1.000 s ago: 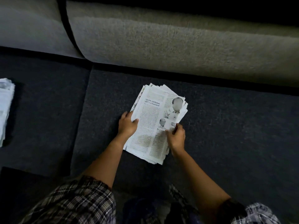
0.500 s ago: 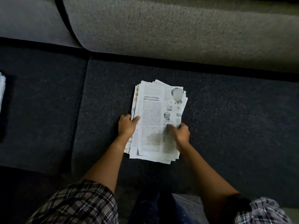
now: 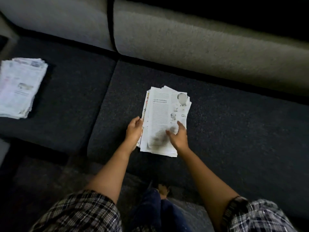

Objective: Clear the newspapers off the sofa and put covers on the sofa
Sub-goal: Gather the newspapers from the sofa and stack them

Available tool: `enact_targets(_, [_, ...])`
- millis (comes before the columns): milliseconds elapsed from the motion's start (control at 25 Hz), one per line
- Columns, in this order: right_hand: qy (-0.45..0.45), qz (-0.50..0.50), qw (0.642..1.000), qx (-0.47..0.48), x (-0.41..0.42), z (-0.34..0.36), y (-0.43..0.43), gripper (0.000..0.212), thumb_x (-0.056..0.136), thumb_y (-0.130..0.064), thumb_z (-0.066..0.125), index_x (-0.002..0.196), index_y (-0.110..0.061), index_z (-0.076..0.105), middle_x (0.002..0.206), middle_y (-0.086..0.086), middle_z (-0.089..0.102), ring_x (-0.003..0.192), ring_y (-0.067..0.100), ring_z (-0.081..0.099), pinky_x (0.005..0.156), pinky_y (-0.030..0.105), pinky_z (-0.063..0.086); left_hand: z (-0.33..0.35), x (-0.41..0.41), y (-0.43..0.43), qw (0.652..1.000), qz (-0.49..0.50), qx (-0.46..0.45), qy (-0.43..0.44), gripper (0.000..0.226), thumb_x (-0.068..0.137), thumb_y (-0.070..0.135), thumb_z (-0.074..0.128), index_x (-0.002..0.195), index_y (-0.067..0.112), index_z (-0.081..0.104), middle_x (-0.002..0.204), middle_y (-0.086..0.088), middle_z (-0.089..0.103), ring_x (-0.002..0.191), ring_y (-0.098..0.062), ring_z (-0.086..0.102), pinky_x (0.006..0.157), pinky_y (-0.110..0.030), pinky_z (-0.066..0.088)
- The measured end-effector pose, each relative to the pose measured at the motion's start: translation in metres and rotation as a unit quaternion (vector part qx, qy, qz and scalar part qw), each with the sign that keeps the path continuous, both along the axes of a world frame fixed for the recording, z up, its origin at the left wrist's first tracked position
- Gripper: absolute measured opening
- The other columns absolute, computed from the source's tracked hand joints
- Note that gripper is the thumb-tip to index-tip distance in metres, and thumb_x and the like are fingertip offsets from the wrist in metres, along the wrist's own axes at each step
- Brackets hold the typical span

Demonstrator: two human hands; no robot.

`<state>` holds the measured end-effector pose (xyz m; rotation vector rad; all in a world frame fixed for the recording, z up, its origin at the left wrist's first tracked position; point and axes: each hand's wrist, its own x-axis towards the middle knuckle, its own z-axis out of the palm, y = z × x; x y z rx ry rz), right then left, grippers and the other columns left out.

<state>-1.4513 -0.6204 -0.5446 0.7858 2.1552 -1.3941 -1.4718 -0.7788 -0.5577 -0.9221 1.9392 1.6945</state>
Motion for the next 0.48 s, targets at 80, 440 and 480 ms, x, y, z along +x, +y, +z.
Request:
enact_targets(80, [-0.019,-0.019,0.997,-0.071,0.002,0.022,-0.023,0.062,0.093,-0.020,0.056,0.145,-0.010,0.025,0.152,0.009,0.026,0.138,0.025,0.028,0.111,0.035,0.028,0.026,0.009,-0.010,0.999,0.034,0.029,-0.004,0.042,0.098,0.027,0.044,0.137,0.012,0.041,0.138,-0.009,0.048,0.123,-0.023,0.049,0.098,-0.031,0.038])
enact_targets(440, [-0.047,0.070,0.963,-0.256,-0.029,0.148,-0.221,0.050,0.097,-0.036,0.045,0.137,-0.008,0.040,0.140,0.004,0.045,0.128,0.021,0.042,0.106,0.032,0.033,0.162,0.030,-0.179,0.964,0.239,0.102,0.050,0.048,0.099,0.036,0.036,0.140,0.011,0.033,0.139,-0.013,0.046,0.127,-0.028,0.046,0.104,-0.041,0.034])
enact_targets(480, [-0.048,0.092,0.955,-0.278,-0.032,0.164,-0.253,0.047,0.099,-0.033,0.042,0.137,-0.005,0.040,0.134,0.002,0.047,0.127,0.021,0.042,0.102,0.030,0.033,0.177,0.032,-0.206,0.958,0.259,0.102,0.067,0.048,0.099,0.036,0.036,0.140,0.011,0.034,0.140,-0.013,0.046,0.127,-0.028,0.045,0.104,-0.040,0.033])
